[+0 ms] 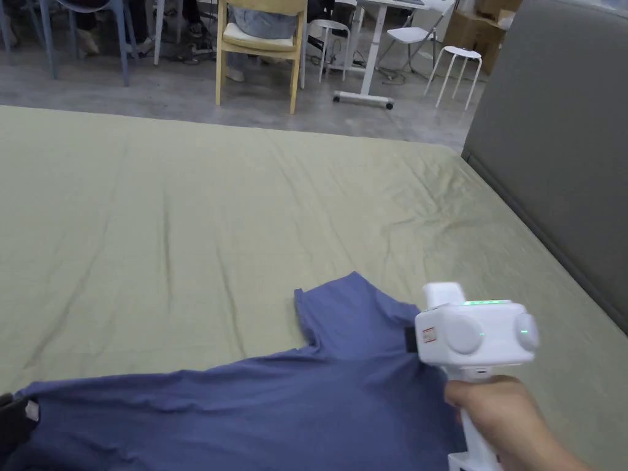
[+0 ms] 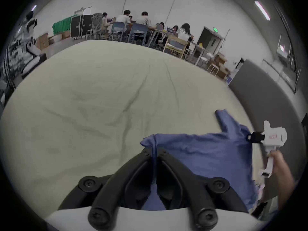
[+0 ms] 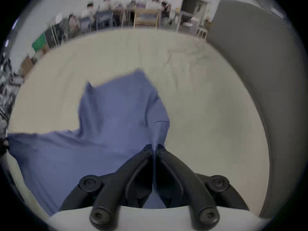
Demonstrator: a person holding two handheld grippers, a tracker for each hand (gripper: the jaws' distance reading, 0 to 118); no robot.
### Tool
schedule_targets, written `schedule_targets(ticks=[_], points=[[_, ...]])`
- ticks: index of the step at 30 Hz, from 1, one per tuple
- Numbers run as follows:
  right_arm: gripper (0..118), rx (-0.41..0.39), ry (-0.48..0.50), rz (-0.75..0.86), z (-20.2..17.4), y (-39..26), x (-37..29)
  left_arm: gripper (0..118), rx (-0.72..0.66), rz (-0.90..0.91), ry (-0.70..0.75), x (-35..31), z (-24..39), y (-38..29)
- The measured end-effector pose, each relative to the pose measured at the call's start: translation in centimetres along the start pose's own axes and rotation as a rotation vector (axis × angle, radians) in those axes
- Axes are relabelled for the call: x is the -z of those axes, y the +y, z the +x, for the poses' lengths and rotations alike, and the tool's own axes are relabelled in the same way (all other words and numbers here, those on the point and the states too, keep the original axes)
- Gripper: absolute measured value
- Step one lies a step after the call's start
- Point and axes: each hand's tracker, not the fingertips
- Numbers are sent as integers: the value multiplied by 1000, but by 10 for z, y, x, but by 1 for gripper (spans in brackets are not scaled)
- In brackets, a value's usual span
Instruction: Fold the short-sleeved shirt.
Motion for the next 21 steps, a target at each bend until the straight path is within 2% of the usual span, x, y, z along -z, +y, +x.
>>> schedule_targets(ticks=[3,6,8,10,12,15,17,21], points=[[4,-82,44,194,0,34,-75,0,6,31,-11,-25,16,42],[4,-224,-41,369,-10,75,-146,0,19,113,-50,-48,30,99],[4,-200,-38,445,-8,107,-190,0,24,170,-71,-65,41,139],[4,-196,-85,528,-7,136,-233,0,44,232,-91,-83,52,183],[4,-216,-136,569,-2,170,-261,0,84,287,27,-113,64,218],[4,-147,-120,604,7,217,-312,0,78,357,-9,-154,76,276],[4,-129,-110,627,11,247,-337,0,83,414,-25,-183,88,307],[4,-103,-95,678,7,293,-389,0,232,481,44,-223,119,358]])
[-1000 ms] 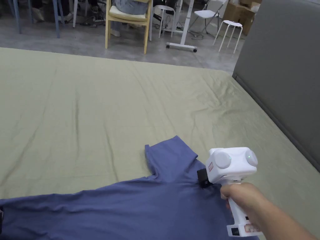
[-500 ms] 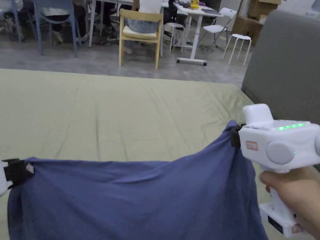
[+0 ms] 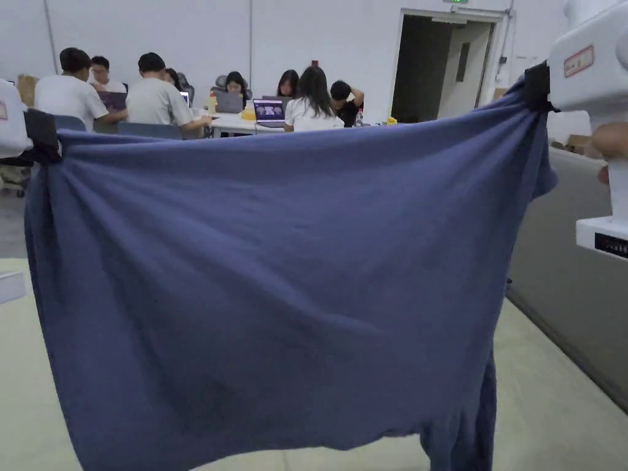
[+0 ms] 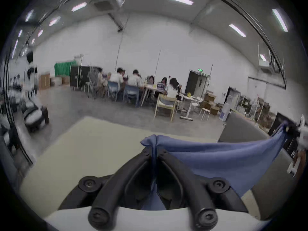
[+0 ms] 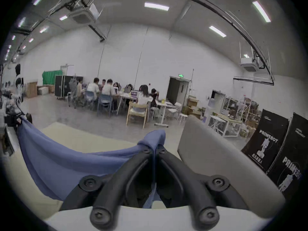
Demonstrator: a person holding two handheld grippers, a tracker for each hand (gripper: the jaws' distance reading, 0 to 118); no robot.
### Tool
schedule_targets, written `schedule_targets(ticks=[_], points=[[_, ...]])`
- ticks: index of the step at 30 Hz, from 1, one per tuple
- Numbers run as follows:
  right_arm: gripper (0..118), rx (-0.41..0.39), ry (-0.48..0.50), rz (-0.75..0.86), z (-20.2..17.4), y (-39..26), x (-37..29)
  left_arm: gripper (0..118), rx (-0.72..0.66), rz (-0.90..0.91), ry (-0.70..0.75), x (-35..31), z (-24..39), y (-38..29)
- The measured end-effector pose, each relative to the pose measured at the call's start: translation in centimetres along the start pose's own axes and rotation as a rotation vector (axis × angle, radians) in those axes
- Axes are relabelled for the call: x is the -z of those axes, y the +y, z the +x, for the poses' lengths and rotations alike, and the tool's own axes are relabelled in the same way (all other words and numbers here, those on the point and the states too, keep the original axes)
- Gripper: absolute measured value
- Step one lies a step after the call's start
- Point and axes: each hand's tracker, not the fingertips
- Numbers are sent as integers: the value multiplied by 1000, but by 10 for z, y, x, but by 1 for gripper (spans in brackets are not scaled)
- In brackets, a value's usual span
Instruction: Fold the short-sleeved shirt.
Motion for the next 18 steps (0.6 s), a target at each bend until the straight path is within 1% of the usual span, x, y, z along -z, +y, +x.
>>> schedule_targets(ticks=[1,3,5,6,7,8,9,10,11,13,14,17,18], points=[[4,8,-3,7,1,15,-3,0,0,6,0,1,0,13],[4,21,24,-4,1,43,3,0,4,18,7,9,-3,40],[4,35,22,-17,-2,60,3,0,-4,25,11,13,-6,57],[4,28,23,-19,-5,67,6,0,0,28,14,-3,9,53],[4,19,23,-23,-8,72,10,0,1,22,27,-2,11,55],[4,31,22,-31,-9,76,14,0,19,8,41,1,12,58],[4,49,25,-40,-10,78,18,0,26,-7,45,3,13,60],[4,51,30,-39,-12,78,21,0,24,-13,45,26,-6,70],[4,54,27,-42,-15,78,26,0,31,5,39,29,-6,71],[4,49,19,-61,-18,73,47,0,35,4,41,39,-4,71],[4,47,11,-77,-21,70,55,0,46,-5,39,57,-13,73],[4,57,13,-126,-25,53,82,0,51,-64,53,80,-10,59],[4,52,10,-155,-28,43,91,0,44,-85,57,98,-16,54]])
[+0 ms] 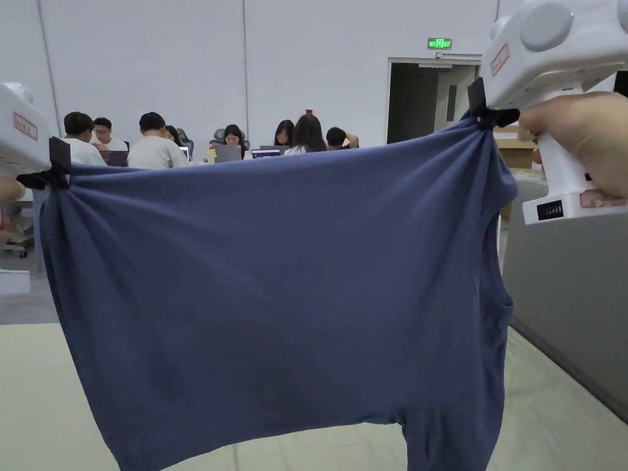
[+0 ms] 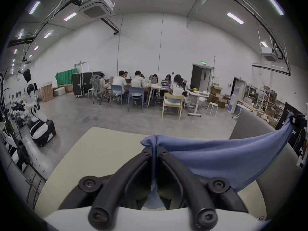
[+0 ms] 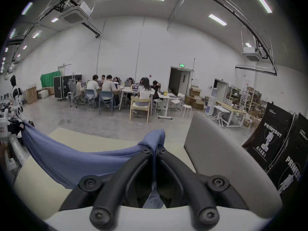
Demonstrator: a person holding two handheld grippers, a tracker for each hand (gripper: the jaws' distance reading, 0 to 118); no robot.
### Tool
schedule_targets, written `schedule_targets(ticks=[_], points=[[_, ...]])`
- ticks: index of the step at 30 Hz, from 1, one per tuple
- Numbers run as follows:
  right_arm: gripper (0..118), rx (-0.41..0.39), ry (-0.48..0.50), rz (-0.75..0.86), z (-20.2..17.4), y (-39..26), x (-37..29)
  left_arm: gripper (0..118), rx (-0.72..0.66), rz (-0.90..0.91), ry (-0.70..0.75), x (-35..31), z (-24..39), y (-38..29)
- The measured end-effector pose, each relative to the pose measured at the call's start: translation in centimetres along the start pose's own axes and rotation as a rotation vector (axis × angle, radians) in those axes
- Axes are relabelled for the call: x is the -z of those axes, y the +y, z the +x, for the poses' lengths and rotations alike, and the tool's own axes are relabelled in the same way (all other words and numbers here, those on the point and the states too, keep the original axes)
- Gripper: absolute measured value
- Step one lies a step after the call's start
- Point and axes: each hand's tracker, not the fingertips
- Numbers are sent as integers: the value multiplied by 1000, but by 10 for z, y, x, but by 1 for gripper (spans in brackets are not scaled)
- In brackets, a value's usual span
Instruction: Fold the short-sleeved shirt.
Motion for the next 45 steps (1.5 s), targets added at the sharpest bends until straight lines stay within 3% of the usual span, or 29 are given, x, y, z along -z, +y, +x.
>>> schedule_targets(ticks=[5,11,15,19,24,25,27,28,31,34,39,42,45], points=[[4,-20,28,-119,-10,-69,52,0,53,-129,5,34,0,-66],[4,71,151,-269,-17,-211,110,0,-13,-356,-23,111,-19,-184],[4,103,158,-432,-28,-314,123,0,-54,-486,-36,132,-24,-285],[4,197,183,-517,-34,-407,115,0,-94,-590,-59,115,-29,-375],[4,190,204,-592,-24,-507,75,0,-133,-686,-79,73,-53,-473],[4,211,208,-576,-18,-516,60,0,-143,-673,-93,59,-59,-481],[4,341,252,-520,-7,-529,12,0,-180,-678,-184,30,-73,-494],[4,342,270,-517,-6,-532,-3,0,-184,-680,-184,-6,-61,-493],[4,290,279,-482,2,-540,-55,0,-123,-664,-144,-59,-75,-501],[4,184,272,-463,11,-544,-109,0,-171,-648,-162,-108,-89,-503],[4,145,264,-500,22,-543,-190,0,-259,-648,-192,-185,-109,-512],[4,63,251,-575,19,-559,-224,0,-189,-677,-180,-209,-117,-530],[4,48,242,-616,20,-578,-248,0,-156,-727,-180,-234,-106,-557]])
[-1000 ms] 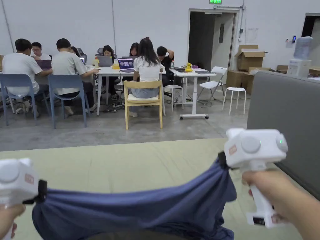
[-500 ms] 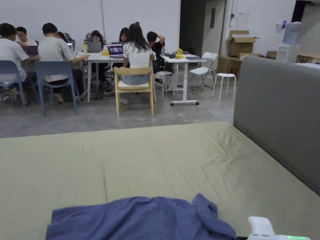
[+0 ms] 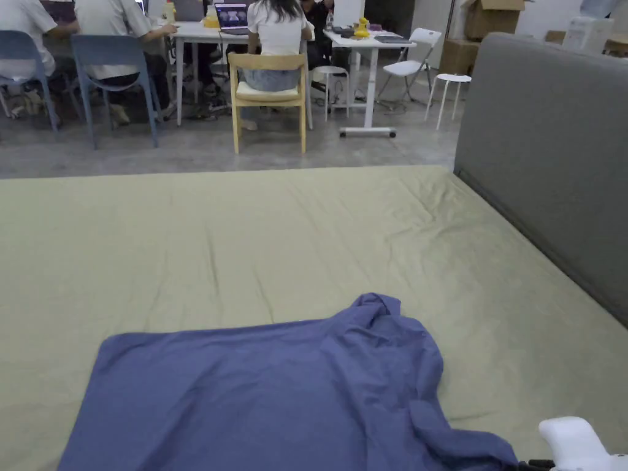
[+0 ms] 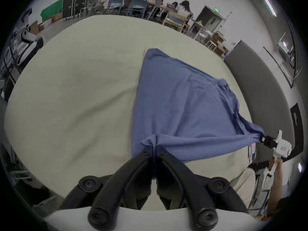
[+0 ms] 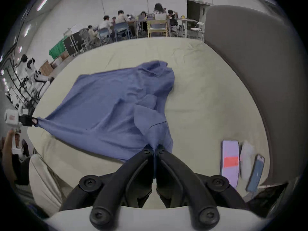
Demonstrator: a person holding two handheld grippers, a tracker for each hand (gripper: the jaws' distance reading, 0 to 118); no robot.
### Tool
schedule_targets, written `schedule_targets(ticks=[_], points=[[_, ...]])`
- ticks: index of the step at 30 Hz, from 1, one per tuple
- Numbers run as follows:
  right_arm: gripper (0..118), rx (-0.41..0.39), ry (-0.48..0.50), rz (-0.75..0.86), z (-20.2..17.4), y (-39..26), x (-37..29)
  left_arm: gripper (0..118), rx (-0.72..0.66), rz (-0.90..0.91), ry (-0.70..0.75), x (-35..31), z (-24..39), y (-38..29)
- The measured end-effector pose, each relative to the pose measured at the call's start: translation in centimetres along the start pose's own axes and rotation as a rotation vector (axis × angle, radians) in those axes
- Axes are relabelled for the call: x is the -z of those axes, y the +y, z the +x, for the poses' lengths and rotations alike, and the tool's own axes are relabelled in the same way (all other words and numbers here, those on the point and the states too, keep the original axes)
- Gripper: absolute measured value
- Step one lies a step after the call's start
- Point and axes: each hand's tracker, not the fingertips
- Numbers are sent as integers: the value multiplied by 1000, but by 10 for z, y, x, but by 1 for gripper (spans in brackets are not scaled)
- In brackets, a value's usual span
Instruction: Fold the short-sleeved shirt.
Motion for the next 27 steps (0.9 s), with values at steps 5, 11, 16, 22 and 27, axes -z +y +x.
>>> schedule_targets(ticks=[5,11,16,22,27], points=[[4,67,12,-135,17,-41,32,0,-52,-114,19,19,-1,-43],[4,54,-13,-290,21,-55,82,0,-61,-214,94,64,-11,-55],[4,68,-21,-357,23,-57,111,11,-70,-229,121,60,1,-49],[118,40,-107,-212,6,-25,62,118,-157,57,22,1,12,-28],[118,74,-70,71,-21,14,-22,118,-218,335,-88,-81,57,-23]])
